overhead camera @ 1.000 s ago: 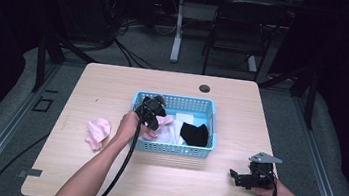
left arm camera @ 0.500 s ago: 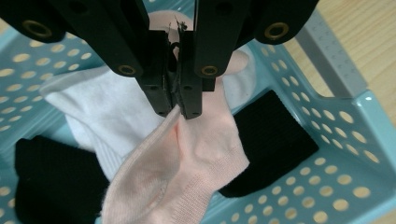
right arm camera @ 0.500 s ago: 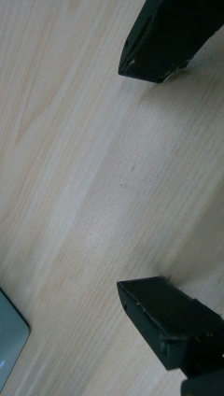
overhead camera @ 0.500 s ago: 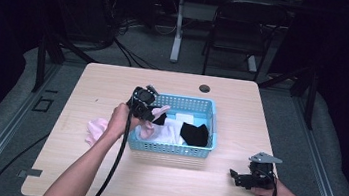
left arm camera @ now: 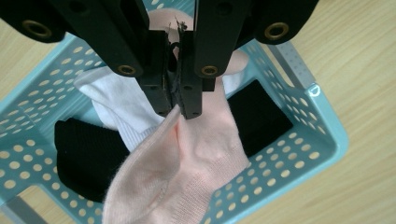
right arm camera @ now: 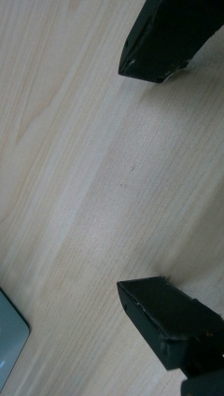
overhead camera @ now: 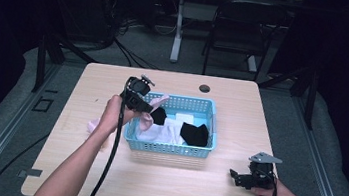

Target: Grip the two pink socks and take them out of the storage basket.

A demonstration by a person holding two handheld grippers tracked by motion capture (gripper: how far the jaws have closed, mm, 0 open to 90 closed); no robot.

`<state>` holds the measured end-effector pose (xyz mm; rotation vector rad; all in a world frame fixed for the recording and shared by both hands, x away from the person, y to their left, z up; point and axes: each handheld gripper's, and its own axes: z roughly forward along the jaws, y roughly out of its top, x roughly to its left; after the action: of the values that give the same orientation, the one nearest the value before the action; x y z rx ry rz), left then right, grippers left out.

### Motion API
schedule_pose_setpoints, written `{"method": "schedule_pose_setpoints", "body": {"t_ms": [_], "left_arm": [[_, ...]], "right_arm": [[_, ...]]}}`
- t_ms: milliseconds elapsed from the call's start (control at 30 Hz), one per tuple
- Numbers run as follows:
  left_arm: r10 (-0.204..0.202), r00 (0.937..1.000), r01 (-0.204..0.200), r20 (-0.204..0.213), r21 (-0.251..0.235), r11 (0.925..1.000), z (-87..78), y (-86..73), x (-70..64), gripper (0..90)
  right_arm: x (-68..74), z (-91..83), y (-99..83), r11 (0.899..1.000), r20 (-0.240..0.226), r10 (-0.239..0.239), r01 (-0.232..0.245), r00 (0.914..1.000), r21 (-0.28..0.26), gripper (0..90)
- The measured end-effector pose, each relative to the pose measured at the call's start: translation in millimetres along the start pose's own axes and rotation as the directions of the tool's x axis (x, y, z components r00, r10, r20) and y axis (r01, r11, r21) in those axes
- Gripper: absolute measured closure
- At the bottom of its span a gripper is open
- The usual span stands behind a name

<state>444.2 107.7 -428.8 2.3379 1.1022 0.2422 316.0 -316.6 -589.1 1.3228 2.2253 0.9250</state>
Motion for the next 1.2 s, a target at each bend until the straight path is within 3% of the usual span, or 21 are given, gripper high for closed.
{"method": "schedule_pose_setpoints", "body": {"t_ms": [300,600,933,1200], "left_arm": [[0.004,0.9999,-0.003,0.011,-0.059,0.9982,-27.0,-0.3,2.5,85.8],[-0.003,1.0,0.003,-0.004,-0.098,0.9952,-53.0,-12.7,13.3,85.8],[-0.05,0.998,0.045,-0.038,-0.117,0.9921,-75.7,-36.6,35.3,85.7],[-0.107,0.9916,0.097,-0.072,-0.133,0.9864,-92.3,-60.9,56.1,85.8]], "right_arm": [[0.0,0.0,0.0,1.0,0.0,0.0,0.0,1.0,0.0,0.0],[0.5,0.4,-0.2,1.0,0.001,0.005,-0.005,1.0,-0.006,0.0],[0.5,0.3,-0.2,1.0,0.002,0.004,-0.004,1.0,-0.007,0.0],[0.7,0.4,-0.3,1.0,0.002,0.005,-0.005,1.0,-0.008,0.0]]}}
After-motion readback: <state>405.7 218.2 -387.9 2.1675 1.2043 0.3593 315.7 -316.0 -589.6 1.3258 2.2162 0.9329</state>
